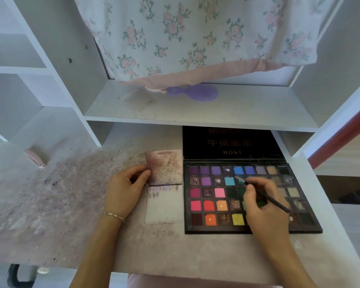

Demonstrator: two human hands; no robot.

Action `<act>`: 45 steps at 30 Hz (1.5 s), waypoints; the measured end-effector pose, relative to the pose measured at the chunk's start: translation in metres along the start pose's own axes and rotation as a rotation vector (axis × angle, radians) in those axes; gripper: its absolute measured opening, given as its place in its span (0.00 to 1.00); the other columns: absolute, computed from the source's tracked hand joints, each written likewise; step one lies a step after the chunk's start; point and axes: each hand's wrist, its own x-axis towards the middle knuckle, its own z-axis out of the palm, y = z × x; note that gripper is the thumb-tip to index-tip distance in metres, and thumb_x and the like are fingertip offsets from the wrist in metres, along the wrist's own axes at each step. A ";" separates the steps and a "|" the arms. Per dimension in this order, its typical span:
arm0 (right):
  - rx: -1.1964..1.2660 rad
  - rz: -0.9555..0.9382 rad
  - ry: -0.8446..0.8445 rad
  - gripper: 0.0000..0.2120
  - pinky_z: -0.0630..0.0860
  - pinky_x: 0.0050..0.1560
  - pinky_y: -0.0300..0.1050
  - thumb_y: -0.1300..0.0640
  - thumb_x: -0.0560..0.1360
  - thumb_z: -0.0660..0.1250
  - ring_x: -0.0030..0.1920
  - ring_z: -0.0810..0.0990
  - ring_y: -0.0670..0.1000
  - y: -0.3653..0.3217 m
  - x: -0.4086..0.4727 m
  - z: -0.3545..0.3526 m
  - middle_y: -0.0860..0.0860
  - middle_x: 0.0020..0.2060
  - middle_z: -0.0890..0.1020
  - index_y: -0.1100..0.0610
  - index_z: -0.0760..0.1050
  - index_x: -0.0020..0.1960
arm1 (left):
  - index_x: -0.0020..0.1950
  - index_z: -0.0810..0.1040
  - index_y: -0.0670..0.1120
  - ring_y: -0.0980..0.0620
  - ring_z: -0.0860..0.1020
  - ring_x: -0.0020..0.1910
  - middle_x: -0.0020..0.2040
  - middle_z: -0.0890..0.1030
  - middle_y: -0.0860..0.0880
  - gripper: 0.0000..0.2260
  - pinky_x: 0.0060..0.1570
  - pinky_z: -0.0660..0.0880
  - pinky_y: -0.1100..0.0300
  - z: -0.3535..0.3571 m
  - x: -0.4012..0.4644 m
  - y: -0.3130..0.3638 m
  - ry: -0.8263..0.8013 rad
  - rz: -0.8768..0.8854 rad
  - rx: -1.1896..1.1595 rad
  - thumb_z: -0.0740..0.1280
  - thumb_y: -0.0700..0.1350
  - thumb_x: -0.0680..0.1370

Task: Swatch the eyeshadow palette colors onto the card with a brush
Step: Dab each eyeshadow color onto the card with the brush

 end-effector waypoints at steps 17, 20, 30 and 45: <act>-0.082 -0.014 -0.059 0.09 0.72 0.39 0.35 0.68 0.71 0.64 0.41 0.76 0.44 0.004 -0.001 0.003 0.48 0.37 0.76 0.55 0.73 0.43 | 0.46 0.81 0.49 0.58 0.78 0.36 0.38 0.81 0.53 0.05 0.40 0.73 0.71 0.001 0.000 -0.002 0.005 -0.012 -0.011 0.67 0.40 0.74; -0.062 -0.007 -0.049 0.10 0.73 0.38 0.37 0.69 0.71 0.64 0.40 0.77 0.46 0.005 -0.002 0.002 0.47 0.36 0.76 0.54 0.73 0.42 | 0.46 0.81 0.48 0.56 0.79 0.36 0.39 0.81 0.53 0.06 0.41 0.74 0.67 0.002 0.000 -0.003 0.006 -0.009 -0.018 0.67 0.39 0.74; -0.020 -0.008 -0.034 0.09 0.75 0.38 0.42 0.69 0.70 0.64 0.39 0.77 0.48 0.005 -0.002 0.000 0.48 0.36 0.77 0.55 0.73 0.41 | 0.47 0.82 0.46 0.53 0.79 0.37 0.38 0.80 0.53 0.05 0.44 0.74 0.60 0.002 0.001 -0.005 0.008 -0.010 -0.002 0.67 0.39 0.74; 0.230 0.010 -0.354 0.14 0.71 0.35 0.29 0.64 0.73 0.65 0.37 0.76 0.40 -0.031 -0.013 0.033 0.39 0.35 0.78 0.44 0.73 0.42 | 0.45 0.81 0.50 0.53 0.79 0.37 0.38 0.81 0.53 0.06 0.43 0.75 0.60 0.002 0.001 -0.006 0.004 -0.001 -0.017 0.67 0.39 0.73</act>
